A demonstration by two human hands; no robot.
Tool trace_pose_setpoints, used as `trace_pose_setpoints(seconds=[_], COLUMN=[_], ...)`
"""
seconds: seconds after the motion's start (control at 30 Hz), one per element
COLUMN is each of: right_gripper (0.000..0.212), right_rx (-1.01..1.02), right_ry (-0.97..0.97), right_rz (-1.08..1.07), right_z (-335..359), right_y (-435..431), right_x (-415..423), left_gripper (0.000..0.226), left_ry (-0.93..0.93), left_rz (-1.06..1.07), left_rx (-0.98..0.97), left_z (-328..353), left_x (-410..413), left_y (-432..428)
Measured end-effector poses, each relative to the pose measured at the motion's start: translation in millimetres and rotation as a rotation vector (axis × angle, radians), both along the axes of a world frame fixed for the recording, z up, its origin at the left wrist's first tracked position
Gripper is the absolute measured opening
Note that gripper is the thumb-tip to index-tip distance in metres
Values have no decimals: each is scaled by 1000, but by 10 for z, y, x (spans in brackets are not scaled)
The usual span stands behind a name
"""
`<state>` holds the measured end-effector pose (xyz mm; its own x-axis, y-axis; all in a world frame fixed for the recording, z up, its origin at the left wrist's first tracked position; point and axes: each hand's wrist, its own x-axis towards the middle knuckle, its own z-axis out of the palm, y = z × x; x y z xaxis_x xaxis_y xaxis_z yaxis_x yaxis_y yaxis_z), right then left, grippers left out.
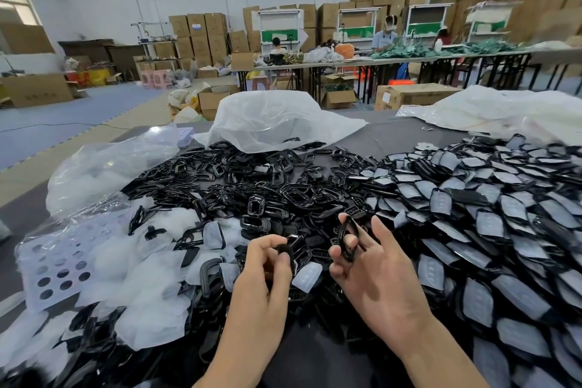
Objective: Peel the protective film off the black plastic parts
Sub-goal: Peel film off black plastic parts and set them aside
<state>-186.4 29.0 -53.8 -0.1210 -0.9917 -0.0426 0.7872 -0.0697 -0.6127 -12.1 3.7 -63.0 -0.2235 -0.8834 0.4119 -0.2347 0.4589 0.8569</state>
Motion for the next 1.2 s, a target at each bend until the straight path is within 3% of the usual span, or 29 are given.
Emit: trace_pose_setpoints(seconds=[0.17, 0.3, 0.4, 0.63, 0.83, 0.93, 1.1, 1.2], right_gripper=[25, 25, 14, 33, 39, 39, 15, 13], right_rx=[56, 126, 91, 41, -6, -4, 21, -18], right_ry=[112, 270, 273, 372, 402, 391, 297, 295], right_rz=[64, 76, 28, 208, 287, 277, 205, 158], right_z=[13, -15, -5, -6, 15, 4, 2, 1], right_y=[9, 20, 38, 97, 120, 124, 125, 111], right_x=[44, 103, 114, 46, 11, 32, 64, 108], left_gripper=[13, 14, 16, 22, 9, 14, 19, 23], left_ry=[84, 117, 175, 195, 316, 336, 350, 417], left_rz=[7, -12, -35, -64, -128, -179, -179, -162], left_rx=[39, 16, 49, 75, 165, 204, 216, 268], left_z=[38, 99, 135, 179, 209, 170, 92, 65], left_x=[-22, -32, -42, -38, -35, -37, -47, -46], left_y=[24, 68, 87, 120, 101, 64, 21, 4])
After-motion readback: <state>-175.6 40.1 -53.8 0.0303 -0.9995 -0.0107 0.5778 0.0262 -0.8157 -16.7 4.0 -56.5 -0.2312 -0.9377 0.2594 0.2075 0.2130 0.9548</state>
